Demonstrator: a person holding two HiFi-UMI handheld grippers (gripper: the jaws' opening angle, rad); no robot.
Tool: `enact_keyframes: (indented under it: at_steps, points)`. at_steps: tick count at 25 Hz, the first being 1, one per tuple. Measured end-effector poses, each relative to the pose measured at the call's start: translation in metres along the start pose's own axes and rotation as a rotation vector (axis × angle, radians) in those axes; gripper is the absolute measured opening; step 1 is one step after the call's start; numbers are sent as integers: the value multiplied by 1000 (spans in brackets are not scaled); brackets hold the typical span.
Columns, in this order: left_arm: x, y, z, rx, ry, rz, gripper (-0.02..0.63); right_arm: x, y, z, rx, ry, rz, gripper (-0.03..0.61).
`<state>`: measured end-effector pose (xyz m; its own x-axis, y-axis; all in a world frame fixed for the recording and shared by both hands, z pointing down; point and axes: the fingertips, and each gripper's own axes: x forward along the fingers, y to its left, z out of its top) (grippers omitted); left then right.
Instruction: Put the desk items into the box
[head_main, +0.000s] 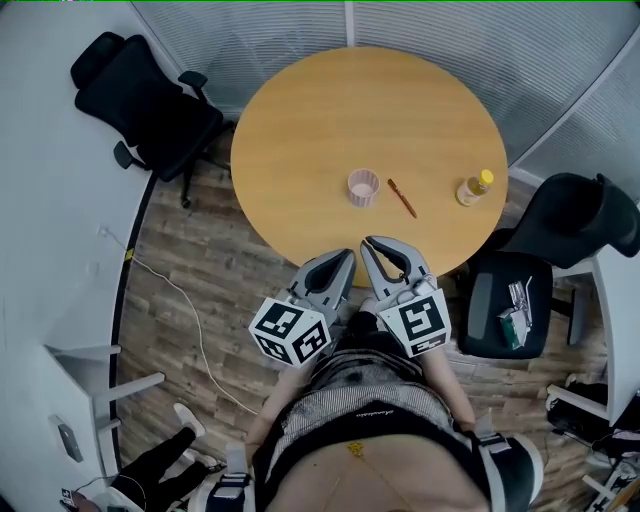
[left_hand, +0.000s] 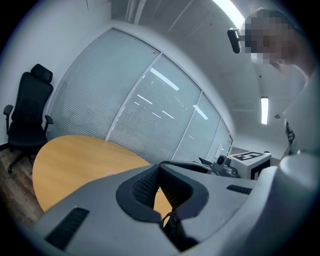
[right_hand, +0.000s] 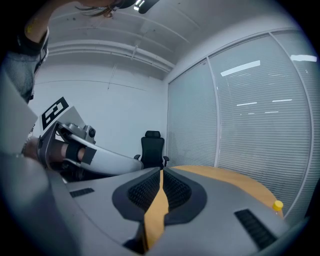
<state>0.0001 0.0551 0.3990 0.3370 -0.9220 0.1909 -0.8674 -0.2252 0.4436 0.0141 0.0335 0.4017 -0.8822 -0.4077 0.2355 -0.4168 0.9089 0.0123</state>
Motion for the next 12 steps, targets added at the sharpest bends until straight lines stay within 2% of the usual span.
enact_keyframes:
  at_steps: [12]
  points:
    - [23, 5, 1, -11, -21, 69, 2, 7, -16, -3, -1, -16, 76, 32]
